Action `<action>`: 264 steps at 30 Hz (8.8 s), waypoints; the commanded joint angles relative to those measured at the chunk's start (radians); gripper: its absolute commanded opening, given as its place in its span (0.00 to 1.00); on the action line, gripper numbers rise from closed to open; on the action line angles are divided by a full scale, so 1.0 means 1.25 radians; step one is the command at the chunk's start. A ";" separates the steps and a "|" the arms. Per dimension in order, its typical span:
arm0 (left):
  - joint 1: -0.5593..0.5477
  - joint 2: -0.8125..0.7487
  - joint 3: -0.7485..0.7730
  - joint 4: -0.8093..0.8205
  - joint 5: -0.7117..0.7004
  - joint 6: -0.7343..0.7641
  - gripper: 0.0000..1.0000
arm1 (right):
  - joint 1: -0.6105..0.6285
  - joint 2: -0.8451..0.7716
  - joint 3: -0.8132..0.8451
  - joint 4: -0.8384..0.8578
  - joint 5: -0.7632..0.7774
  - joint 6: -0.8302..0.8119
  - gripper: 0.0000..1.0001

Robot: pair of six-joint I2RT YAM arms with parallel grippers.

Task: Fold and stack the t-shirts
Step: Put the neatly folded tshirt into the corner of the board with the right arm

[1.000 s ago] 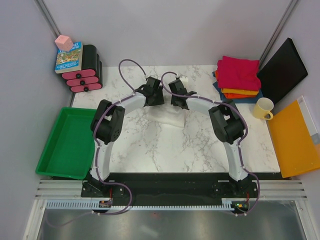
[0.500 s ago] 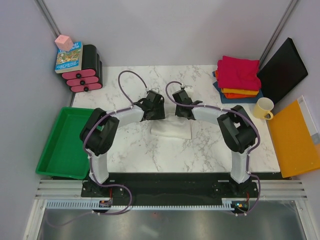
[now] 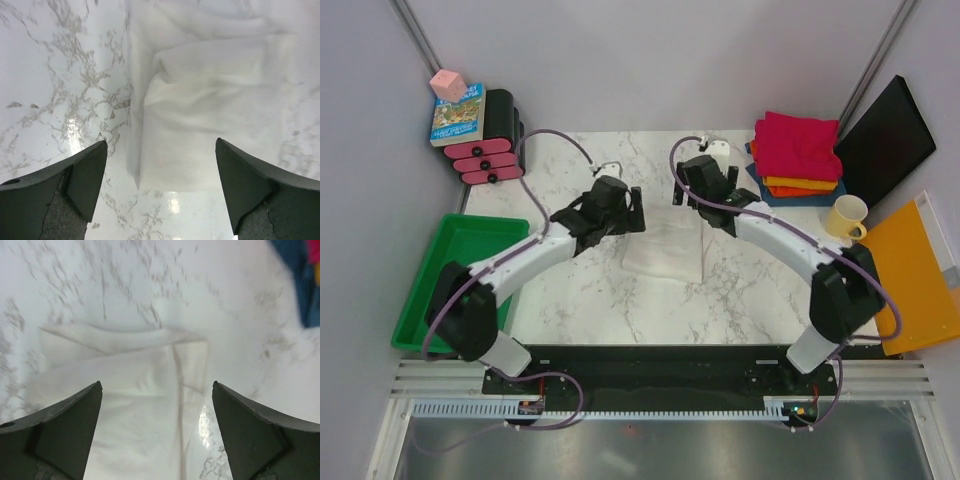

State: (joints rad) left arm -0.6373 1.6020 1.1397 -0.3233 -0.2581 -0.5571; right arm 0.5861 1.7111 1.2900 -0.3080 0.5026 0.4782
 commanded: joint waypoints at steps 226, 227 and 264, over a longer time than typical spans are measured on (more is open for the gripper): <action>-0.236 0.170 0.128 -0.150 -0.196 -0.257 0.99 | -0.362 -0.051 -0.126 -0.201 -0.569 -0.450 0.00; -0.242 0.153 0.116 -0.152 -0.200 -0.267 0.99 | -0.362 -0.053 -0.098 -0.206 -0.569 -0.452 0.00; -0.570 0.035 -0.043 -0.451 -0.293 -0.749 1.00 | -0.376 0.305 0.713 -0.356 -0.450 -0.487 0.00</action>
State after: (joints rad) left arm -1.3254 1.6245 1.0546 -0.8162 -0.5758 -1.3636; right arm 0.1238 2.0464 2.0552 -0.7307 -0.1135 -0.0914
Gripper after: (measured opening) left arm 0.993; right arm 0.021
